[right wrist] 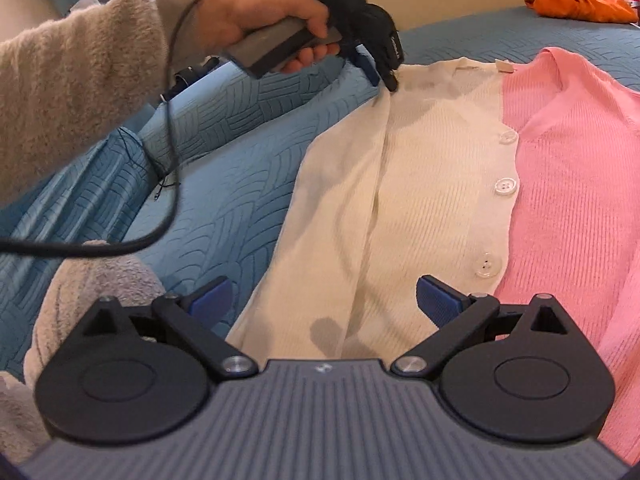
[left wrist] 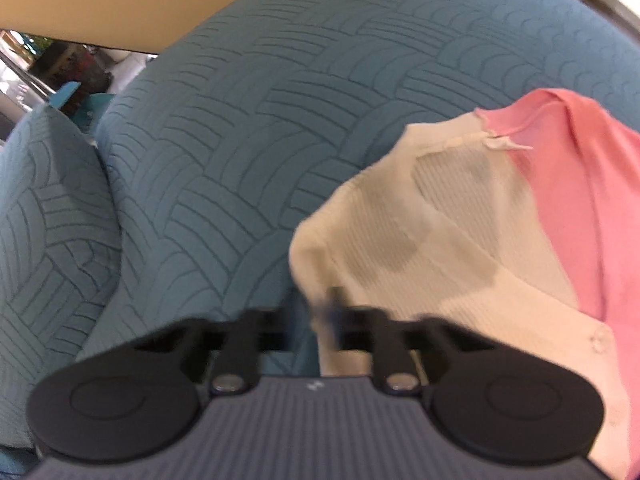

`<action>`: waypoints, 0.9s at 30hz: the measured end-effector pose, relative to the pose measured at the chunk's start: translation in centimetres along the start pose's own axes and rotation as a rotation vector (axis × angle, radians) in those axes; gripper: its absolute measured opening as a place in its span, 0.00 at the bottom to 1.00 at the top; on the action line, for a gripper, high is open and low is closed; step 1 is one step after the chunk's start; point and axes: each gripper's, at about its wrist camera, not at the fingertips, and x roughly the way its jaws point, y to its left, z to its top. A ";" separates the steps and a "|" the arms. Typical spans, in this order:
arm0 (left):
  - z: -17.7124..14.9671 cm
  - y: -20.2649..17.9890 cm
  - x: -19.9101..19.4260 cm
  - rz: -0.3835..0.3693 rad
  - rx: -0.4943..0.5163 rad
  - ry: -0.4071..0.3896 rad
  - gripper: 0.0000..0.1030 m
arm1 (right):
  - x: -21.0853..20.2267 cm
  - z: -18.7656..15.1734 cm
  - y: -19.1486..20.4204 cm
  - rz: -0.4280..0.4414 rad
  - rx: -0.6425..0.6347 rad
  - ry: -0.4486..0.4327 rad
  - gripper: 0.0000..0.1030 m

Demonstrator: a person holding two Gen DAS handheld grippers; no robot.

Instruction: Fold clothes

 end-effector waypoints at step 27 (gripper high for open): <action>1.4 3.7 -2.9 0.286 -0.046 -0.311 0.82 | -1.5 0.3 -0.7 -0.001 0.001 -0.089 0.98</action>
